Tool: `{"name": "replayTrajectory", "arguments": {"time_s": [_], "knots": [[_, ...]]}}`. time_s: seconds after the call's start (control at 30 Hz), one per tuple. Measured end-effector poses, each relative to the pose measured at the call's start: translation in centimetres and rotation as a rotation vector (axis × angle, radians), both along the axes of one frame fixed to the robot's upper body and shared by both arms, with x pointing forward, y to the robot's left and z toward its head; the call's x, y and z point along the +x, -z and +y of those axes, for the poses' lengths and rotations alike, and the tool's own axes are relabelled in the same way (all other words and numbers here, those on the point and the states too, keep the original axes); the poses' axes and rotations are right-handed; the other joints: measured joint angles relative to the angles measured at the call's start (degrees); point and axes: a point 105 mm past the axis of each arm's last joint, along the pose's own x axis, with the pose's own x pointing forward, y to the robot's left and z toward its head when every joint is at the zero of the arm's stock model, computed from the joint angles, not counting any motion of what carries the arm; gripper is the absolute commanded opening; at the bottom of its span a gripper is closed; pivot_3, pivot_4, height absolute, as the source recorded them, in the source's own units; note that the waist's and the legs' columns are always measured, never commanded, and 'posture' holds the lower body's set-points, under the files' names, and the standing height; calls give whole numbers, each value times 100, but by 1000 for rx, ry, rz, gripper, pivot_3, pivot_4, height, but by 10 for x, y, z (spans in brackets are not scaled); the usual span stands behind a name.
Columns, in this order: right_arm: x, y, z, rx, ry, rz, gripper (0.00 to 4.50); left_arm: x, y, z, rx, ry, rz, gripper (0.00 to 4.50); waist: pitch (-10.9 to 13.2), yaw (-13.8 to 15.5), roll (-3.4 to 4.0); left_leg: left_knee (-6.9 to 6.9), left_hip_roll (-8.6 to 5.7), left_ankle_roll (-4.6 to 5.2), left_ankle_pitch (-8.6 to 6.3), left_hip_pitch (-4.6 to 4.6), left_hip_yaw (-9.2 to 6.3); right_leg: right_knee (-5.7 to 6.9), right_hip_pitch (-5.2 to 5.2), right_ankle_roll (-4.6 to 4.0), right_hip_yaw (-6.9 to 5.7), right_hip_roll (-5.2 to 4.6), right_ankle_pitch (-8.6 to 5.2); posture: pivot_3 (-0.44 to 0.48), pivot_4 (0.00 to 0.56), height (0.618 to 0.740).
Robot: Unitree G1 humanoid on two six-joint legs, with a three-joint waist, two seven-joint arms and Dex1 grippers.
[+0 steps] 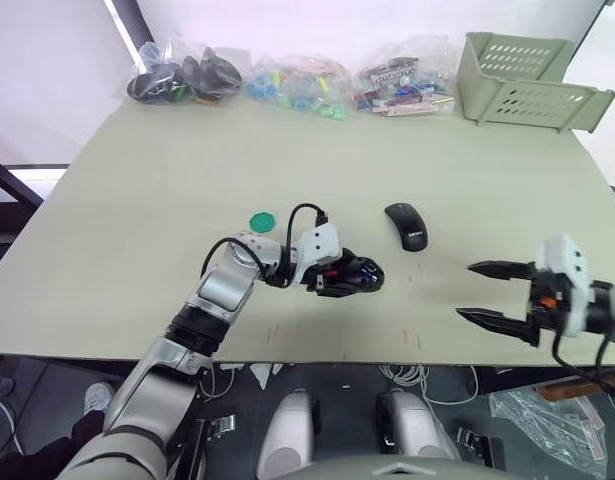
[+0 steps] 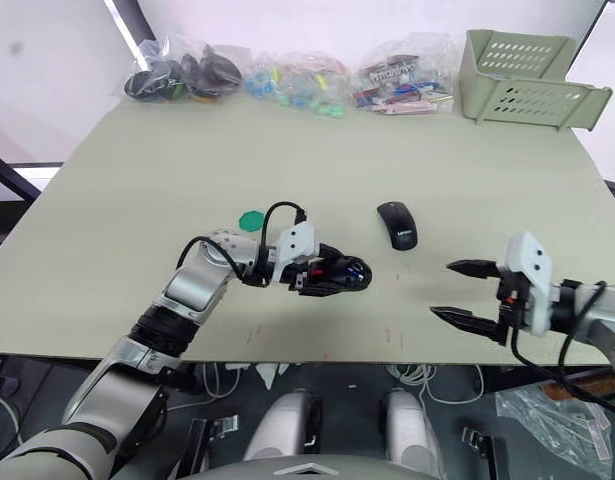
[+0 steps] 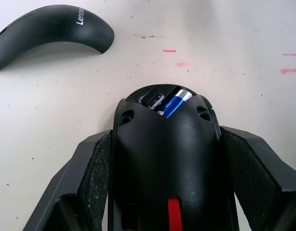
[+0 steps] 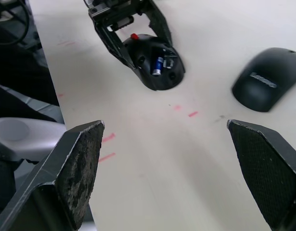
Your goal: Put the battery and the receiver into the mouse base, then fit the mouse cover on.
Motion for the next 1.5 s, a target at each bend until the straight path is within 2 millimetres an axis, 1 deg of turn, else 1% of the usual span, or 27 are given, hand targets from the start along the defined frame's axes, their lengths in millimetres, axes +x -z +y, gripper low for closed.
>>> {"name": "replayTrajectory", "arguments": {"time_s": [0.07,0.13,0.17,0.2,0.23,0.33,0.43,0.5,0.57,0.73,0.83,0.93,0.97,1.03,1.07,1.13,1.17,1.23,1.3,1.43,1.5], "knots": [[-4,0,-1,7,2,5,4293,0,0,0,-1,0,2,2974,0,-2,0,1,0,0,0,1,0,1,0,0,0,0,-1,0,150,740],[-6,-1,0,7,0,-1,4500,0,0,1,-3,0,11,3997,0,-4,0,1,0,0,0,0,-1,1,0,0,-1,0,-1,0,150,740],[-6,-2,0,8,0,-7,4500,1,2,2,4,-8,19,4345,0,-6,0,1,0,0,0,0,0,0,0,0,0,0,-1,0,150,740],[-7,-3,0,13,3,-13,4500,2,6,5,10,-22,34,4432,0,-8,1,1,0,0,0,-1,0,0,-1,0,0,0,-1,0,150,740],[-8,0,0,24,11,-7,4500,4,9,7,12,-34,40,4432,2,-6,-2,0,0,0,0,-4,-3,0,-2,0,-3,1,-1,0,150,740],[-10,2,-1,33,23,-8,4500,3,8,7,7,-34,39,4432,4,0,-5,0,-1,0,0,-7,-2,-4,-3,0,-2,-2,-1,0,150,740],[-18,11,-8,64,72,2,4500,-1,-1,18,-26,-35,26,4432,7,1,-4,-3,0,-1,-1,-8,-4,-5,-3,-1,-5,-3,-1,0,150,740],[-22,15,-13,63,100,10,4500,-3,-12,30,-55,-51,7,4432,8,-16,-1,-4,1,-1,-1,-5,0,-4,-4,-1,-2,-4,-1,0,150,740],[-24,15,-17,63,119,-3,4500,-7,-20,36,-84,-61,-5,4432,8,-12,-1,-3,2,-1,-1,-2,2,-4,-2,0,-2,-7,-2,0,150,740],[-27,15,-21,69,160,-22,4500,-22,-30,54,-182,-145,50,4432,10,-8,0,-5,4,-1,-1,-5,0,-5,-3,-2,-7,-13,-2,0,150,740],[-27,9,-16,92,172,-56,4500,-37,-39,76,-245,-228,77,4432,12,-24,3,-6,12,-1,-1,-2,2,-5,-3,-2,-8,-18,-2,0,150,740],[-23,8,-16,96,204,-63,4500,-49,-36,98,-298,-354,93,4432,14,-15,6,-6,16,-2,-1,-1,3,-5,-4,-1,-12,-29,-3,0,150,740],[-23,8,-16,96,207,-63,4500,-50,-36,100,-307,-364,95,4432,15,13,6,-5,13,-2,-1,-3,0,-6,-3,-2,-16,-33,-3,0,150,740],[-17,6,-13,104,215,-79,4500,-57,-47,103,-477,-366,95,4432,15,41,6,-2,10,-2,-1,-5,1,-10,-2,-1,-19,-44,-3,0,150,740],[-10,5,-10,120,227,-97,4500,-63,-48,106,-527,-374,88,4432,18,12,-3,-2,12,-2,-1,-6,2,-18,-1,-1,-16,-46,-2,0,150,740],[-4,5,-9,130,250,-108,4500,-68,-45,111,-554,-398,94,4432,21,-10,-4,-4,10,-3,-2,-5,4,-18,-2,-1,-12,-47,-2,0,150,740],[12,6,-7,161,318,-108,4500,-78,-37,129,-559,-485,97,4432,26,-45,-3,-11,11,-3,-2,-4,4,-17,-8,-4,-4,-45,-1,0,150,740],[17,10,-7,160,343,-85,4500,-83,-34,136,-558,-516,95,4432,34,-5,4,-11,5,-2,-2,-9,5,-17,-11,-5,-12,-44,-2,0,150,740],[32,8,5,198,384,-68,4500,-97,-34,145,-581,-516,106,4432,40,-13,-1,-10,14,-3,-2,-9,12,-14,-18,-10,-9,-43,1,0,150,740],[39,10,10,203,413,-24,4500,-106,-40,149,-602,-491,106,4432,44,40,5,-9,10,-3,-2,-13,7,-19,-17,-4,-12,-54,-3,0,150,740],[53,15,19,148,443,6,4500,-122,-43,161,-640,-479,125,4432,49,-69,-9,-11,16,-3,-2,-11,13,-17,-35,-7,13,-56,0,0,150,740]]}}
